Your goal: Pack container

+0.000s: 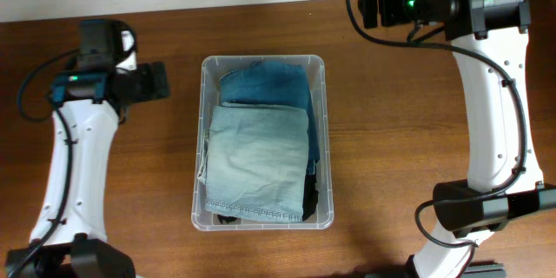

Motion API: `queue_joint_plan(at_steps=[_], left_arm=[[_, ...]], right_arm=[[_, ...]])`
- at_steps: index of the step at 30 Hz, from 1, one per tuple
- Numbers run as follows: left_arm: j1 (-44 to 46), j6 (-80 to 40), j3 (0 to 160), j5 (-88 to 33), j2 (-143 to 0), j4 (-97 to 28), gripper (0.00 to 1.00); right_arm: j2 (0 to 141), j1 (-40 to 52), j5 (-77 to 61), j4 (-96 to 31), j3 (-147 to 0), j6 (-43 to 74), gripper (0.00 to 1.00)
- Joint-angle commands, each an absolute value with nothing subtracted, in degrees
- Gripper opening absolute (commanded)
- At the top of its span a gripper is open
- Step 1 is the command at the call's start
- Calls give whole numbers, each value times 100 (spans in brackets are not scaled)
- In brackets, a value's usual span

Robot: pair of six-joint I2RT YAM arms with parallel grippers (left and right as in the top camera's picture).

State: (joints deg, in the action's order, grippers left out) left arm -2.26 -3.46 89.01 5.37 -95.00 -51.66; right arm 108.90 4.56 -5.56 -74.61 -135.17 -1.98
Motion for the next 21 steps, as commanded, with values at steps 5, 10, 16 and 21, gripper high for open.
queue_joint_plan(at_steps=[5, 10, 16, 21], left_arm=[[-666, 475, 8615, -231, -8082, -5297, 99], [-666, 484, 7293, -220, -6375, -4661, 99], [-666, 480, 5996, -211, -4294, -4407, 99], [-666, 475, 5857, -75, -3922, -4416, 99]], right_arm=[[10578, 451, -270, -8283, -13592, 49, 99], [9996, 631, 86, -8315, -13592, 45, 99], [9312, 856, 375, -8324, -13592, -21, 99], [9325, 775, 368, -8394, -13115, -14, 98]])
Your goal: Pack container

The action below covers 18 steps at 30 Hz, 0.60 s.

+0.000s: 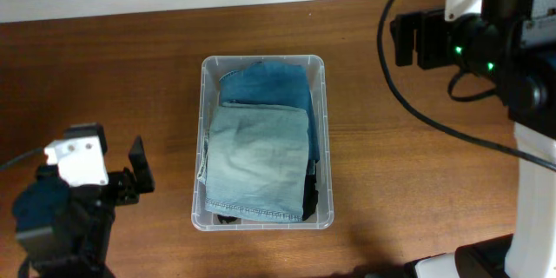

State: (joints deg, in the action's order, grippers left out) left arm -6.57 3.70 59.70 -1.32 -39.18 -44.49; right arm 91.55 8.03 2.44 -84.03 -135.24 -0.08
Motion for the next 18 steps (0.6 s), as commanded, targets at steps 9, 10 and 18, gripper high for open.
queue_joint_plan(at_steps=[9, 10, 18], left_arm=[[-666, 482, 5854, 40, -3924, -4416, 99], [-666, 482, 5854, 40, -3924, -4421, 99], [-666, 482, 5854, 40, -3924, -4613, 99]], right_arm=[[8643, 497, 86, -6810, -10165, 180, 99], [8344, 438, 27, -6543, -9585, 193, 99], [5402, -156, -290, -5929, -6434, 198, 98]])
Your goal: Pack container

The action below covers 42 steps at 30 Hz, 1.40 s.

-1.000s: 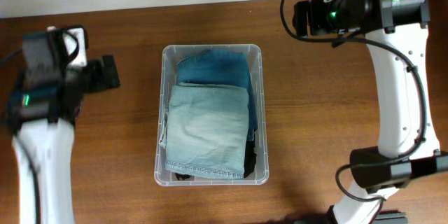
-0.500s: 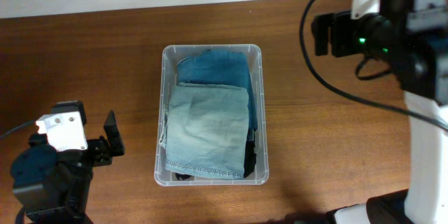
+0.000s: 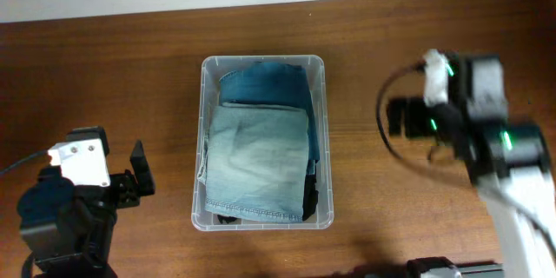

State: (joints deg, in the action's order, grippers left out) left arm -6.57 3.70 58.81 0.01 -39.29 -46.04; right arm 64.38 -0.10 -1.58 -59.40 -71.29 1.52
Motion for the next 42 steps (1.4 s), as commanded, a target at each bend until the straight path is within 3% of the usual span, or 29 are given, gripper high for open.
queue_joint_plan(at_steps=[1, 10, 21, 34, 42], left_arm=[[-666, 482, 5854, 40, -3924, -4613, 100], [-666, 482, 5854, 40, -3924, -4617, 99], [-666, 482, 5854, 40, -3924, -4630, 99], [-666, 482, 5854, 40, -3924, -4633, 99], [-666, 482, 5854, 40, -3924, -4633, 99]], right_arm=[[5107, -158, -320, -5964, -6267, 198, 98], [2652, -156, -342, -6108, -5848, 198, 98], [2536, -156, -84, -6163, -5509, -412, 98], [3, -163, -104, -2961, -2108, -596, 98], [21, -200, -38, -1376, -803, -1221, 98]])
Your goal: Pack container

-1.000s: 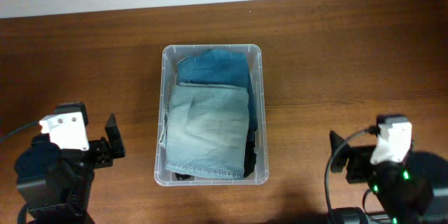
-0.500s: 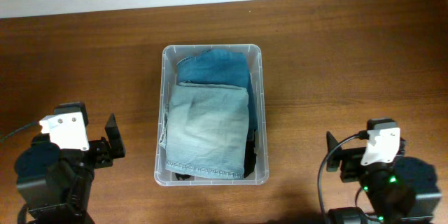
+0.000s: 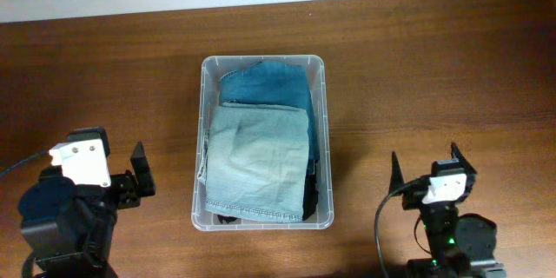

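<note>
A clear plastic container stands mid-table, packed with folded clothes. A pale blue denim piece lies on top, a darker blue denim piece shows at the far end, and something black is at the near right corner. My left gripper is drawn back at the near left, open and holding nothing. At the near right, my right gripper has its fingers spread, also holding nothing. Both are well apart from the container.
The brown wooden table runs to a pale wall along its far edge. Both arm bases sit at the near edge, left and right of the container.
My right arm has moved from the middle right of the table to the near right edge. The left arm and the clothes in the container are unchanged.
Both arms first reached out beside the container's far end, with the clothes packed inside. Then the left arm was back at the near left while the right stayed far right. The right was then at mid-right, and now sits at the near right.
</note>
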Motion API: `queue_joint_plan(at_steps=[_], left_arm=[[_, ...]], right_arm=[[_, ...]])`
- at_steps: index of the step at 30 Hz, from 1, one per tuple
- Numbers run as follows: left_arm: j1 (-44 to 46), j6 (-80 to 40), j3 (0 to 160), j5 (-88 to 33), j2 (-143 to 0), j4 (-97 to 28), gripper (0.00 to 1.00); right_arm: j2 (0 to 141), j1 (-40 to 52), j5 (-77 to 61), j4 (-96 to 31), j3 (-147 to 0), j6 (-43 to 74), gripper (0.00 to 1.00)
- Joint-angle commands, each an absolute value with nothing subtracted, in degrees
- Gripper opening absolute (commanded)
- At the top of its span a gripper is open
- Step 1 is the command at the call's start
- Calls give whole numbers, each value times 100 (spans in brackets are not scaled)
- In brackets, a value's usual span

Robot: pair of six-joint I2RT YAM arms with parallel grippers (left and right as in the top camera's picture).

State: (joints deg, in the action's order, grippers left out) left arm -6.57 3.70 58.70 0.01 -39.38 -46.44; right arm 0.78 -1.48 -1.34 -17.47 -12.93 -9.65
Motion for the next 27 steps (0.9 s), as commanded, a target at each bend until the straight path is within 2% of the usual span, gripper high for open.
queue_joint_plan(at_steps=[1, 6, 27], left_arm=[[-666, 482, 5854, 40, -3924, -4633, 99], [-666, 482, 5854, 40, -3924, -4633, 99], [-666, 482, 5854, 40, -3924, -4633, 99]], right_arm=[[21, -200, -40, -1284, -701, -1221, 98], [21, -193, -89, -587, -117, -1197, 98], [25, -191, -82, -615, -113, -1199, 99]])
